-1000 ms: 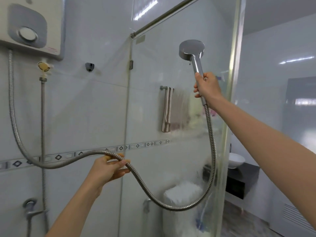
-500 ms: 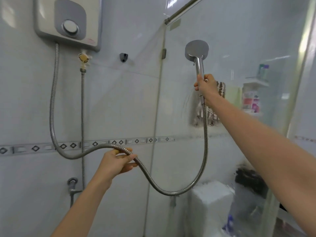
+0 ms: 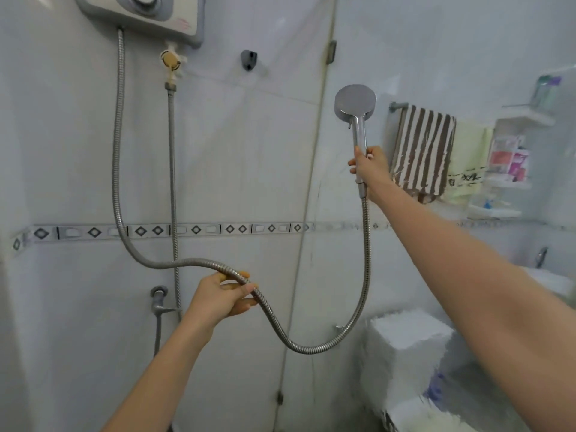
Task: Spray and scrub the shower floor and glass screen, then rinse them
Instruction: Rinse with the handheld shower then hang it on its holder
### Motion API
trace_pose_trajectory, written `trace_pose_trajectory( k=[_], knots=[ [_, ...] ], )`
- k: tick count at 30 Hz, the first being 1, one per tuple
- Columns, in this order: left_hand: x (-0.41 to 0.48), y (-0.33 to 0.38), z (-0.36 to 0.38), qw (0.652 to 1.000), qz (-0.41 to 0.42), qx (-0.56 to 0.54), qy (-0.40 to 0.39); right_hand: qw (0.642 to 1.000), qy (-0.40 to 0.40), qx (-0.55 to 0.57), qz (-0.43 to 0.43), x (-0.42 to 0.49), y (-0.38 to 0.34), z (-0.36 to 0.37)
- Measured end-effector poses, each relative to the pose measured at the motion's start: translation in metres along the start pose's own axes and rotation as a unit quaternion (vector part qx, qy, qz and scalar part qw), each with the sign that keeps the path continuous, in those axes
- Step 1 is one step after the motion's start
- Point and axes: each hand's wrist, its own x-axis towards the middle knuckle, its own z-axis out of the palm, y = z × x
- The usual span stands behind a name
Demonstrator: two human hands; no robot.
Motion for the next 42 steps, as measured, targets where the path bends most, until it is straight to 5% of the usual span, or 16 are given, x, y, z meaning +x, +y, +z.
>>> trace_pose_trajectory(
  k=[22,42],
  knots=[
    [-0.017,-0.127,0.004,0.992,-0.108,0.062,-0.007,0.992,-0.065,-0.009,0.112,-0.118,0.160,-0.009],
    [-0.059,-0.223,-0.009,0.983,-0.129,0.123,-0.044,0.988,0.027,-0.077,0.129,-0.323,0.205,-0.128]
  ],
)
